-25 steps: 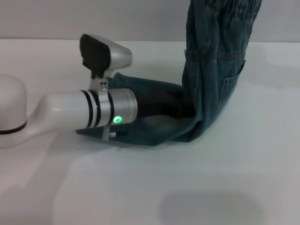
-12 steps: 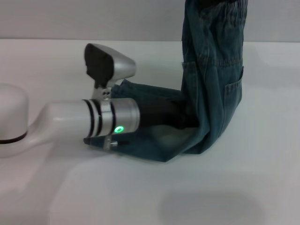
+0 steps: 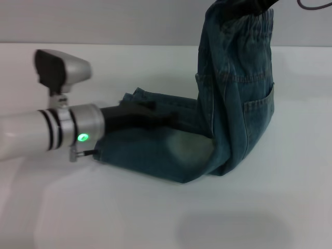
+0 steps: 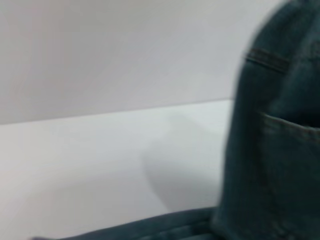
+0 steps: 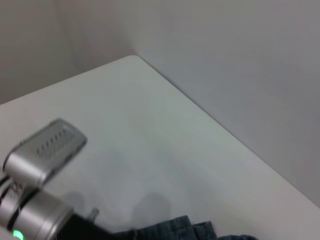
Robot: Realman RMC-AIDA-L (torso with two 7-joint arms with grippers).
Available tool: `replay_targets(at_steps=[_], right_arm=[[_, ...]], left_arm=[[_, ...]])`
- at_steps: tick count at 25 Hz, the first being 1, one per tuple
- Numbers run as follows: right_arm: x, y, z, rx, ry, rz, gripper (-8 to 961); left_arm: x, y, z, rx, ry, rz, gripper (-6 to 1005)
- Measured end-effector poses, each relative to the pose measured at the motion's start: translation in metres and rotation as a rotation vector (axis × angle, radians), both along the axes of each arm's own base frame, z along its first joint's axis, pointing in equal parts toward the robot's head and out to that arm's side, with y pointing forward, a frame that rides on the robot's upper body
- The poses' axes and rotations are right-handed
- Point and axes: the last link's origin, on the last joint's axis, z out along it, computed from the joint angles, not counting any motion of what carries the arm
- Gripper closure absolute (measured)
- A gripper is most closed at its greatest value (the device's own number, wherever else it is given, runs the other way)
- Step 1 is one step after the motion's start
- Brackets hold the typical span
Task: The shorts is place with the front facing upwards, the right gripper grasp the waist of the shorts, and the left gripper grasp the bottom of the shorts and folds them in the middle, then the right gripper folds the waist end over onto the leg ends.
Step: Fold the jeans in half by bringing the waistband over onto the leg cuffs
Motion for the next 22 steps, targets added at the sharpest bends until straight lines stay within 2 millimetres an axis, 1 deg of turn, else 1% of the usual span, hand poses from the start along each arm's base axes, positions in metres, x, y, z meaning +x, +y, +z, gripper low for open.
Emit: replay_targets(at_steps=[6, 10, 15, 18, 22], right_arm=[[-0.004, -0.003, -0.011, -0.044, 0.006, 0.033, 852], [-0.012, -0.011, -0.027, -0.1, -0.006, 0.086, 847], [-0.02, -0.019, -0.052, -0.171, -0.027, 0.12, 840], [-0.022, -0.024, -0.068, -0.216, -0.038, 0.141, 836], [-0.022, -0.028, -0.088, -0.268, -0.043, 0.153, 830]], left_arm=[[-0.025, 0.011, 0.034, 0.135, -0.048, 0.097, 197], [-0.039, 0.019, 0.057, 0.248, -0.067, 0.137, 197], [-0.056, 0.026, 0.081, 0.387, -0.066, 0.177, 198], [-0.063, 0.028, 0.091, 0.438, -0.07, 0.202, 198], [-0.069, 0.028, 0.097, 0.47, -0.058, 0.216, 198]])
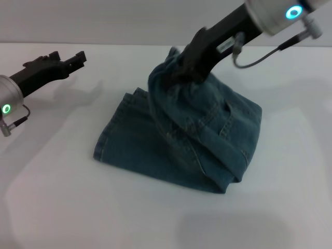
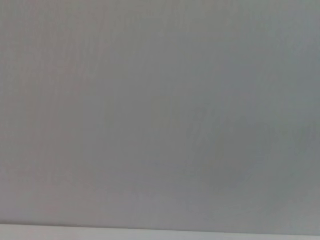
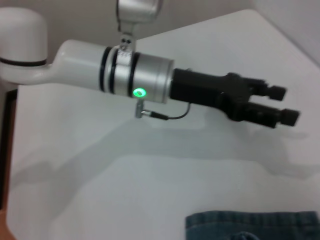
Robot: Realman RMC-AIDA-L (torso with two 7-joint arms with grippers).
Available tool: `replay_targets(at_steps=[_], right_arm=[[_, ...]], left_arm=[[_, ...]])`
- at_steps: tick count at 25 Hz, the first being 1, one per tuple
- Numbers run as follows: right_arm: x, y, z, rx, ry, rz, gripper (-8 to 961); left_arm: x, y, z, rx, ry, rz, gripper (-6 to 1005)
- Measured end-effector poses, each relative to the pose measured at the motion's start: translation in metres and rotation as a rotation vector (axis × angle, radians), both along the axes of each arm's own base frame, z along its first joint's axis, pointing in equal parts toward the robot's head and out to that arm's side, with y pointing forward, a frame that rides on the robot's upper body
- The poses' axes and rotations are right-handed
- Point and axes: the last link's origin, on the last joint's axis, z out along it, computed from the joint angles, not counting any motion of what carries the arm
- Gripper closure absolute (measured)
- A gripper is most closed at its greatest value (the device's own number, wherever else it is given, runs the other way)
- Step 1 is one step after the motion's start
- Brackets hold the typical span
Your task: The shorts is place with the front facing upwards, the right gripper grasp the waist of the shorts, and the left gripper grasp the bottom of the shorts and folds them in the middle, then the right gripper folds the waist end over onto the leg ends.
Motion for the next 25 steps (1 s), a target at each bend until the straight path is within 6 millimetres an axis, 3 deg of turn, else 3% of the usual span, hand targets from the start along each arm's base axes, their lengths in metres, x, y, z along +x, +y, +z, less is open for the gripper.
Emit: replay_targets(at_steps=[11, 22, 25], right_arm=[[0.007, 0.004, -0.033, -0.06, -0.031, -0.029, 815], [0.004, 0.003, -0.034, -0.067, 0.018, 0.0, 594], [0.005, -0.003, -0.035, -0.105, 0.006, 0.007, 479]], left_arm=[[-0.005, 0.0, -0.004, 0.001, 0.034, 0.013, 198], [-0.007, -0.002, -0.009, -0.016, 0.04, 0.012, 199], [-0.007, -0.002, -0.009, -0.014, 0.043, 0.01, 199]])
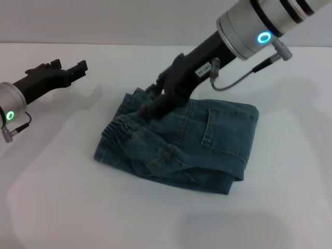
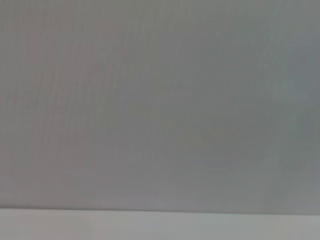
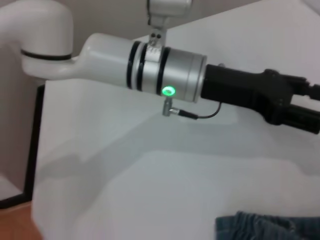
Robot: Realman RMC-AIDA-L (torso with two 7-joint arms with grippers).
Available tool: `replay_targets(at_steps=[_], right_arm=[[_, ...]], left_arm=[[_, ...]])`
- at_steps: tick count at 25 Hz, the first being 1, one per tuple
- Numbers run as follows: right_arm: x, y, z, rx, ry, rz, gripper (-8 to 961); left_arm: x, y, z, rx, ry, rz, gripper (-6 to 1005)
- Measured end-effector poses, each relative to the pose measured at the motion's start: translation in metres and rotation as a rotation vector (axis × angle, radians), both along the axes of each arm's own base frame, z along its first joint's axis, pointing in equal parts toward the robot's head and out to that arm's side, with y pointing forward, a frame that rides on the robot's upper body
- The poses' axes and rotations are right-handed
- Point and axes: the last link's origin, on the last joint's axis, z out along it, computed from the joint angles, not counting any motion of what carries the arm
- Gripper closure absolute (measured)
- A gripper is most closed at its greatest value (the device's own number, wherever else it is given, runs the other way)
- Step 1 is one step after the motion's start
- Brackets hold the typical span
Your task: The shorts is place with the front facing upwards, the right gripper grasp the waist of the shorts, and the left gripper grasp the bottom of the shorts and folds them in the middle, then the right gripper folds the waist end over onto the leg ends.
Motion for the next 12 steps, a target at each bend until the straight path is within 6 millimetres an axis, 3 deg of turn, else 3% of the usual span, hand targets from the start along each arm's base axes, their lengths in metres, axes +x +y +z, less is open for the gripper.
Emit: replay_targets(at_steps=[3, 5, 6, 7, 12], right_arm=[[0.005, -0.011, -0.001, -0.074, -0.032, 0.001, 365], [0.014, -0.02, -0.004, -0.131, -0.068, -0.009, 359], [0.028, -0.027, -0.006, -0.17, -0.116, -0.026, 356], [0.028, -0.027, -0.006, -0.17, -0.116, -0.026, 353], [0.065, -0.035, -0.007, -0.19, -0.221, -0.094, 349]], left_arm=[[-0.001, -0.001, 0.0, 0.0, -0.001, 0.001, 199], [-0.001, -0.001, 0.0, 0.0, -0.002, 0.002, 199], [-0.001, -0.001, 0.0, 0.001, -0.002, 0.002, 199], [-0.002, -0.001, 0.001, 0.001, -0.002, 0.003, 199], [-0.002, -0.001, 0.001, 0.004, -0.003, 0.005, 199]])
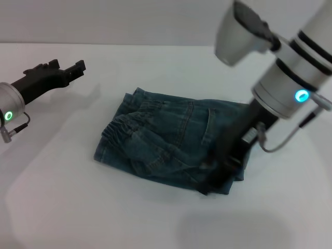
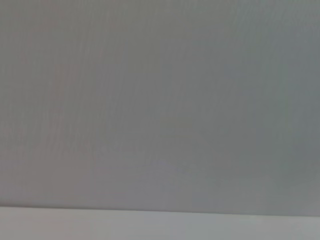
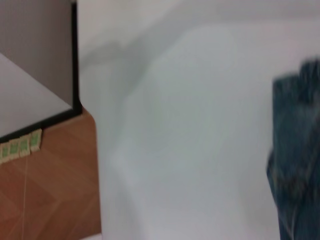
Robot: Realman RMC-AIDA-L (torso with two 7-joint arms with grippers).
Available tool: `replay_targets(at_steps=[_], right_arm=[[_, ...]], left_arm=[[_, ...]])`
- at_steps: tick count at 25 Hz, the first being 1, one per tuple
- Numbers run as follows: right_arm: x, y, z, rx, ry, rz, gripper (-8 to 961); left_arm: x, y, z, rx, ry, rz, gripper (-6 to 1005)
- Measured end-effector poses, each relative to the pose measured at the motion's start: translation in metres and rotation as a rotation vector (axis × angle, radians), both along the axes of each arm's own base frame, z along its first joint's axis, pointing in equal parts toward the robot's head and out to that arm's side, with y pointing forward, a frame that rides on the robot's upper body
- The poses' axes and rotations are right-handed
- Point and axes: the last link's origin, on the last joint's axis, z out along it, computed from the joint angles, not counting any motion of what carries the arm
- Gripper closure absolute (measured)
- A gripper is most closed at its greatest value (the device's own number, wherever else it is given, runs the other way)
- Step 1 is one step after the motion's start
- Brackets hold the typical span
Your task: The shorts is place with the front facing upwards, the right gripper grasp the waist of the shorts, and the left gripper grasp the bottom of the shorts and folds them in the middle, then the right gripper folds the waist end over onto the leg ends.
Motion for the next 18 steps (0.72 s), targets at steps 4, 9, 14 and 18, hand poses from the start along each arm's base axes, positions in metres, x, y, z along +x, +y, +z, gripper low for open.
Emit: replay_targets(at_steps=[4, 9, 14, 18], right_arm=[[0.022, -0.003, -0.001, 0.0, -0.053, -0.048, 349], [0.041, -0.004, -0.003, 0.013, -0.107, -0.074, 349], [0.054, 0.0, -0.006, 0.049, -0.134, -0.082, 350], [0.057, 0.006, -0.006, 0.088, -0.131, -0.074, 350]], left_arm=[[0.001, 0.002, 0.001, 0.003, -0.002, 0.0, 199], [0.006, 0.006, 0.001, 0.006, -0.002, -0.009, 199], [0.006, 0.006, 0.0, 0.004, -0.002, -0.008, 199], [0.005, 0.005, -0.003, -0.004, -0.006, 0.0, 199]])
